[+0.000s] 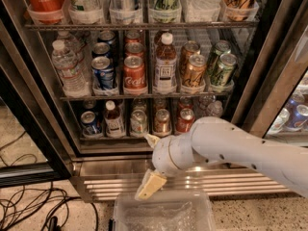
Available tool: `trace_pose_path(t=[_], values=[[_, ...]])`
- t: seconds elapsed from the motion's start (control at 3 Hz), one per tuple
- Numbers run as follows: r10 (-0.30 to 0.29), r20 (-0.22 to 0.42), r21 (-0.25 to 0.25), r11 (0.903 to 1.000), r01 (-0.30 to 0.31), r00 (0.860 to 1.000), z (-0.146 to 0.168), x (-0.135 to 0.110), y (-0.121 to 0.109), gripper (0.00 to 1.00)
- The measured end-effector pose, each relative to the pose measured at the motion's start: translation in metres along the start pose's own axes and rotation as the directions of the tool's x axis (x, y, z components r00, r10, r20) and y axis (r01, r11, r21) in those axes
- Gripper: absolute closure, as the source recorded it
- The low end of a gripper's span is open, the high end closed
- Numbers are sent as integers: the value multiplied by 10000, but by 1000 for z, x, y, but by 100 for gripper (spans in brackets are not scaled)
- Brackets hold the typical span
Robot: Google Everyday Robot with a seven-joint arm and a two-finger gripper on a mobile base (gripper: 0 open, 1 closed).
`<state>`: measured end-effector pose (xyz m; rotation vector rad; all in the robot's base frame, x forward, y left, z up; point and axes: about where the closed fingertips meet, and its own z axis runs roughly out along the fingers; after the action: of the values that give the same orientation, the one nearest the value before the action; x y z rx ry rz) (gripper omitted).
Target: Pick pepsi can from bottom shelf of fridge
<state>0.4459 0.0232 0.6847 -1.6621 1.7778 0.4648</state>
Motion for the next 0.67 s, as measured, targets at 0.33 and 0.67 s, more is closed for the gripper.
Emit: trace_pose_path(t=[0.33,0.67], values=[[-121,822,699,9975,63,9965,38,4,-25,0],[-311,1505,1148,9933,138,9881,78,11,-52,0]])
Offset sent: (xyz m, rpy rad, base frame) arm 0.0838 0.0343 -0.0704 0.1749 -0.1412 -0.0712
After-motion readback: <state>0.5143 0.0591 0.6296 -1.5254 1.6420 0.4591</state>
